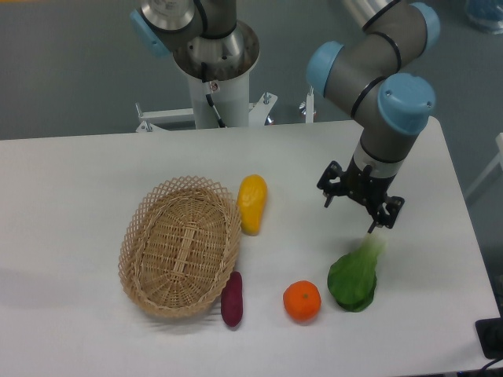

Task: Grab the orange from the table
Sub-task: 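Move the open gripper down toward the orange beside the bok choy, then lower the gripper around the orange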

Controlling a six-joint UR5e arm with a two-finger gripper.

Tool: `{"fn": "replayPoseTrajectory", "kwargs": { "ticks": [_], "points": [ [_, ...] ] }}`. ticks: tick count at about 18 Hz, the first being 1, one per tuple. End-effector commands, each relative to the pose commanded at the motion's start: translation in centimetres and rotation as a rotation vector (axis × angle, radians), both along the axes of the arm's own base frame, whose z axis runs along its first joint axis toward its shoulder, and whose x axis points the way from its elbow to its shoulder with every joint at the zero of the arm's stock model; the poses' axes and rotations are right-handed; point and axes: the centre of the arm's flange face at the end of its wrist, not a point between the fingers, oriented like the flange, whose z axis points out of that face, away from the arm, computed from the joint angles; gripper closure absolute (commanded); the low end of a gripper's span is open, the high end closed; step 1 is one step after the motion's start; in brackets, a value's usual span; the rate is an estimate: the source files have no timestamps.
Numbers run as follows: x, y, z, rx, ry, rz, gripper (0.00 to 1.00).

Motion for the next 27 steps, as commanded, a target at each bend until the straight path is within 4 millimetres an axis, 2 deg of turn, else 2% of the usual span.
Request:
{"fn": "replayPoseTrajectory", "kwargs": {
  "ticks": [2,4,9,12,14,16,18,22,27],
  "points": [
    [0.8,1.4,-0.5,0.004,0.000,0.010,0.00],
    [0.8,1.9,-0.7,0.012,0.015,0.038,0.00],
    [1.6,4.7,-2.4,-0.001,0.008,-0.005,0.00],
    [1.6,5.3,-3.1,-0.005,-0.001,0.006,0.00],
    [1.7,7.3,-3.9,-0.004,-0.004,0.035,0.00],
    [1.6,8.3,-4.6,-0.018,-0.007,0.062,0.00],
    [3.0,10.4,-5.9,-0.045,-0.008,0.059,0.00],
    [2.5,11.2,-6.8,-0.091,0.024,0.086,0.00],
    [2.1,11.6,-6.8,-0.082,0.039,0.090,0.00]
  ]
}}
